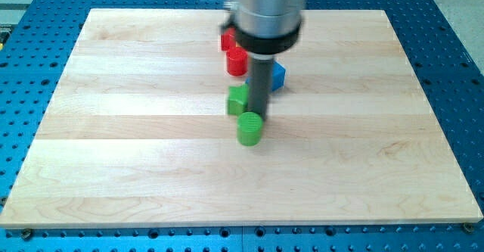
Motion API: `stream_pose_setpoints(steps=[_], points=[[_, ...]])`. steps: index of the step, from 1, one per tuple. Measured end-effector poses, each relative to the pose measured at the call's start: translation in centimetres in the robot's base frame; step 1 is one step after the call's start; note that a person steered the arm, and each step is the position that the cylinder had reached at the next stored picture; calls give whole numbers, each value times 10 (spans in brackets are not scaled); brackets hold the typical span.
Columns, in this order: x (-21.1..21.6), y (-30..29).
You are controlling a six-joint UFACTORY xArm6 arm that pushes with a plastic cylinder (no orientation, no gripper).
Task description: Push the green star top left to the red star
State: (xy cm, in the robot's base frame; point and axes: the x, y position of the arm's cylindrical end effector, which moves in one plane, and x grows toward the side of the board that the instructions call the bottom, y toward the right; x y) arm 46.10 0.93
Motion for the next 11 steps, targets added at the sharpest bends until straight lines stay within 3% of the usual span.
stream_pose_setpoints(steps=[2, 3, 4, 5, 6, 8, 10, 11], points=[[-51, -67], [-51, -164], [-22, -127], [-17, -176], [-69, -207], [-13, -204], [-90, -224], [-104, -223]])
